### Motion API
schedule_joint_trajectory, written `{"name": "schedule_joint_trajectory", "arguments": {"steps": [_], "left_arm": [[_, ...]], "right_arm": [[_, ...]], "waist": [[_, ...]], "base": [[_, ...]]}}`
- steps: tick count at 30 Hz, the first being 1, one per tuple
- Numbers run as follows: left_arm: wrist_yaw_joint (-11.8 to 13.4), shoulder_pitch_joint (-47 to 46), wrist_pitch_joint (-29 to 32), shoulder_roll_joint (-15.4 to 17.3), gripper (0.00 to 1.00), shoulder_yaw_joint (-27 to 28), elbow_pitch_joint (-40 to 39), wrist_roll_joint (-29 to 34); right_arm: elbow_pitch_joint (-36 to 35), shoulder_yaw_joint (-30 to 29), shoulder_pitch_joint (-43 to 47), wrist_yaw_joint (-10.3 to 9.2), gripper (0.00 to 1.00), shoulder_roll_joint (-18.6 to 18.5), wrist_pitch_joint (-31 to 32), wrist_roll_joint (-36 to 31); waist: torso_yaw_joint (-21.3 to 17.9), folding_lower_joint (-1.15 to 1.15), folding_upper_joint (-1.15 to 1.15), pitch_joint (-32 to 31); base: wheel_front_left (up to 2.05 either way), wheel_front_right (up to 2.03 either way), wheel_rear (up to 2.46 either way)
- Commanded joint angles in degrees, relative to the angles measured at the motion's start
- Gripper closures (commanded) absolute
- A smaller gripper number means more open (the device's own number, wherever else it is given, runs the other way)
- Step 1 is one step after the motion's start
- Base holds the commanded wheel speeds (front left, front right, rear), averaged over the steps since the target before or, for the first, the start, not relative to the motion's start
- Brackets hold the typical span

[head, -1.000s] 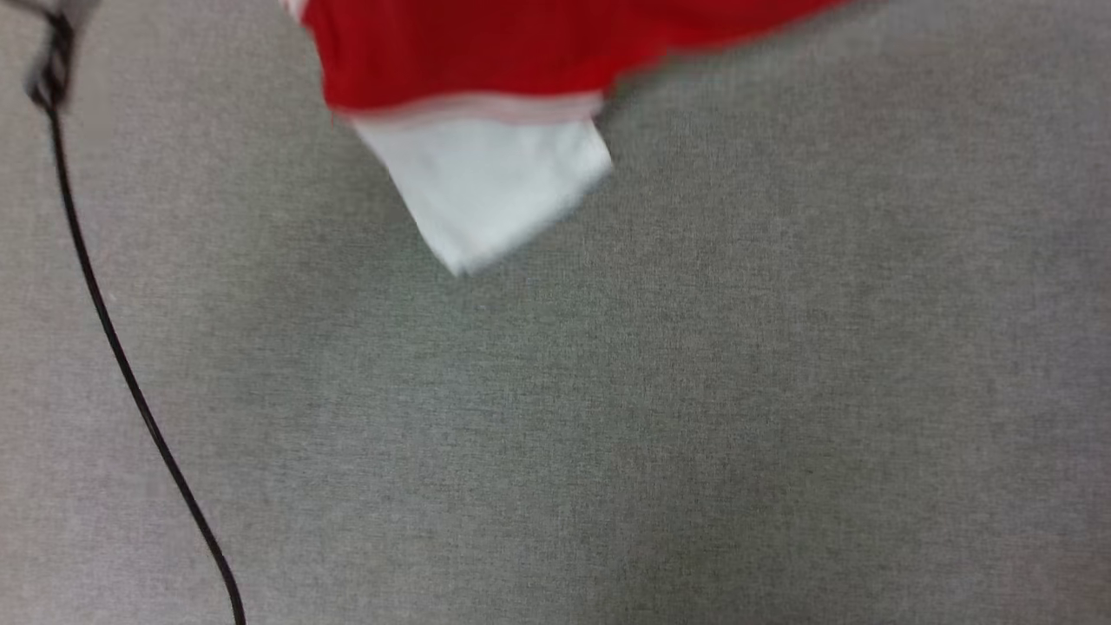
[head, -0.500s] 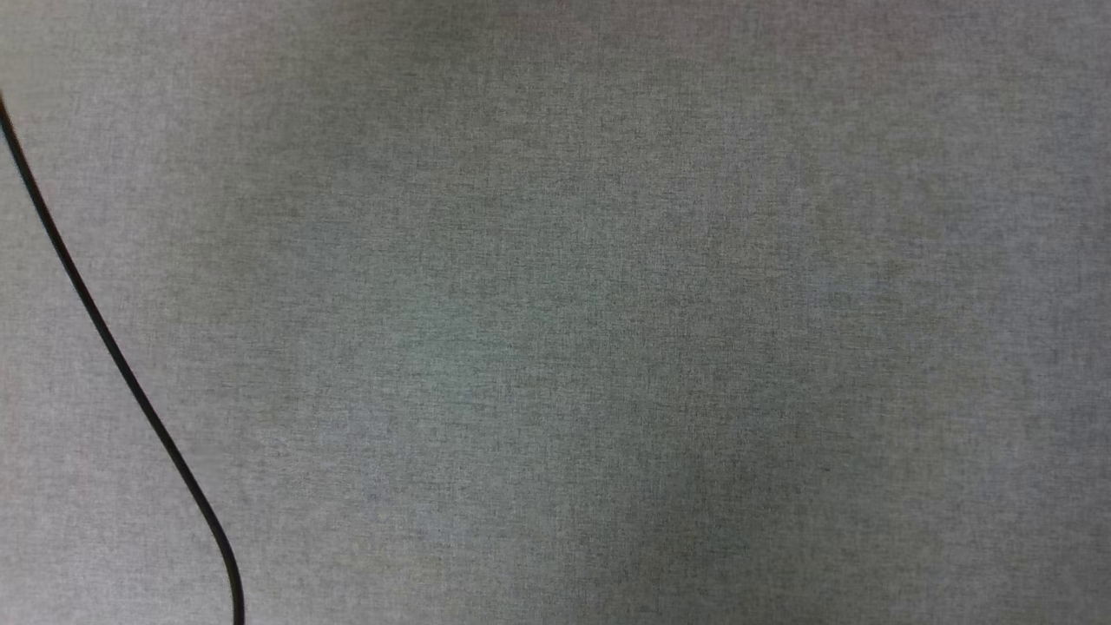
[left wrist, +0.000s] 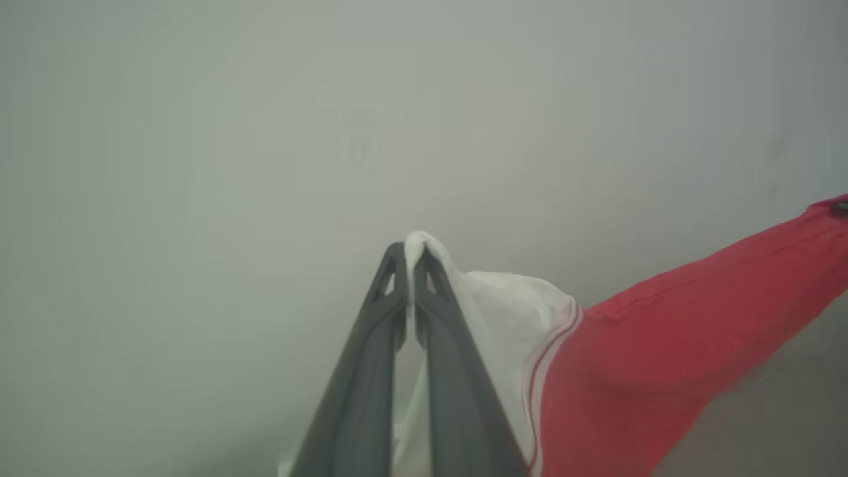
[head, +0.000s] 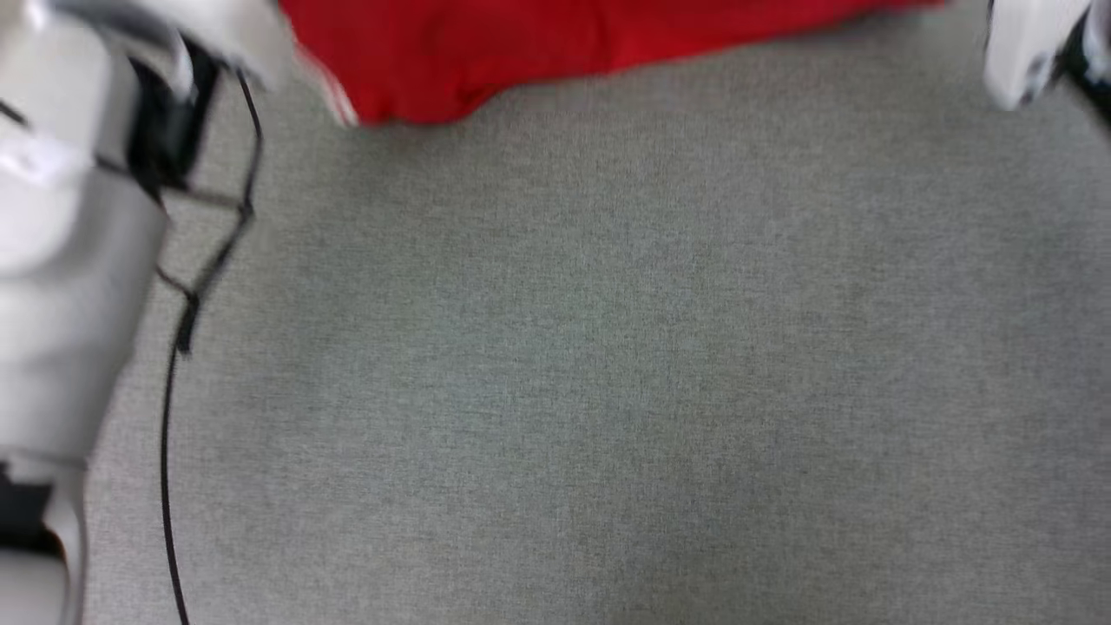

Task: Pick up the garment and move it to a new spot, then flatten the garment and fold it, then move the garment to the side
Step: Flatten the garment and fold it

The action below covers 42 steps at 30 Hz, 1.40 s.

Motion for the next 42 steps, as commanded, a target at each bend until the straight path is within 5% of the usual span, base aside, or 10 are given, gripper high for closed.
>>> {"name": "schedule_joint_trajectory", "arguments": {"steps": [1, 6, 19, 29, 42], "left_arm": [[0.75, 3.77, -0.22, 0.01, 1.0, -0.18, -1.3, -0.45], [3.52, 18.78, -0.42, 0.08, 1.0, -1.24, -7.82, -1.37], [11.38, 53.48, 2.06, 6.18, 1.0, -3.8, -25.49, -7.1], [18.66, 74.01, 2.92, 9.28, 1.0, -3.54, -35.99, -13.32], [21.67, 85.3, 5.91, 11.42, 1.0, -5.36, -41.5, -17.68]], "right_arm": [[-0.34, 0.46, 2.98, -0.04, 1.0, -0.9, -1.0, 1.22], [-1.44, 2.81, 13.82, -0.04, 1.0, -2.53, -2.88, 4.81], [-9.62, 5.54, 38.6, -0.04, 1.0, -8.82, -3.05, 10.3], [-15.61, 0.13, 55.38, -0.04, 1.0, -10.64, -2.51, 10.06], [-25.57, -12.58, 76.14, -0.04, 1.0, -10.03, 1.42, 7.63]], "waist": [[0.07, 0.0, 0.0, -2.45], [0.45, 0.0, 0.0, -7.35], [0.32, 0.0, 0.0, -18.32], [0.23, 0.0, 0.0, -24.26], [1.59, 0.0, 0.0, -26.82]], "base": [[0.0, 0.0, 0.0], [0.0, 0.0, 0.0], [0.0, 0.0, 0.0], [0.0, 0.0, 0.0], [0.0, 0.0, 0.0]]}}
